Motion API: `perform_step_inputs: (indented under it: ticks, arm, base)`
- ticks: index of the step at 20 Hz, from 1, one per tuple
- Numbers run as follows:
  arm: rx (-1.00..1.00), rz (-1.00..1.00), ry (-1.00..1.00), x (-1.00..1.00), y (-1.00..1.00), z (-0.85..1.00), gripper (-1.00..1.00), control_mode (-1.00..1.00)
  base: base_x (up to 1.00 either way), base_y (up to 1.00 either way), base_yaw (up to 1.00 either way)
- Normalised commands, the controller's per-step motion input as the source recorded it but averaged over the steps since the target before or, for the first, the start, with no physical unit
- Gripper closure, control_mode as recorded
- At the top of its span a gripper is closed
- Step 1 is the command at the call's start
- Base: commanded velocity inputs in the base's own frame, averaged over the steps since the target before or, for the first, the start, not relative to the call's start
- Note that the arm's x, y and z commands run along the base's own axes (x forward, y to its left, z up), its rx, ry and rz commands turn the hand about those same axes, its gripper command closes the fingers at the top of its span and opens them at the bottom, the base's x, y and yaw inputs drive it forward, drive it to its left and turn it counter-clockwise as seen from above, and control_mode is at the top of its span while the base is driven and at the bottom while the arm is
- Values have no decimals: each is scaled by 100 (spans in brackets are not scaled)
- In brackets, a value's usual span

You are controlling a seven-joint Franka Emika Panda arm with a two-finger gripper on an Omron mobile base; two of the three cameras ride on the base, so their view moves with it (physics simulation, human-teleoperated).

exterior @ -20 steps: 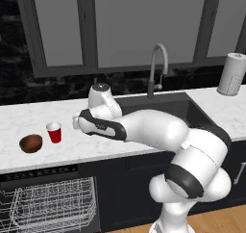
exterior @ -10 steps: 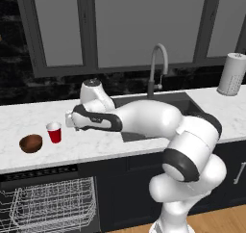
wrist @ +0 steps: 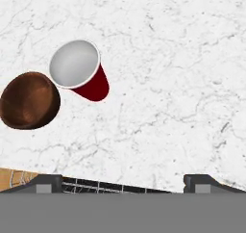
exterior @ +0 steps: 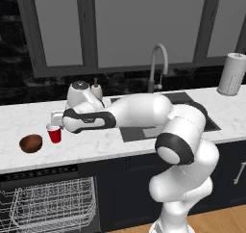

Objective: Pick up the cup and bowl from the counter, place them in the dishwasher, and close the dishwasher door.

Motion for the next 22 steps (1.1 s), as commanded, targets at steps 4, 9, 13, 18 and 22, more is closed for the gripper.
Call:
perform_step_inputs:
  ticks: [4,9,13,18,22]
  arm:
    - [0,0,0,44,14,0,-100,-100]
    - [0,0,0,23,0,0,-100,-100]
    - [0,0,0,17,0,0,-100,-100]
    - [0,0,0,22,6,-1,-100,-100]
    - [0,0,0,19,21,0,-100,-100]
  base:
    - [0,0,0]
    - [0,0,0]
    - [0,0,0]
    - [0,0,0]
    - [0,0,0]
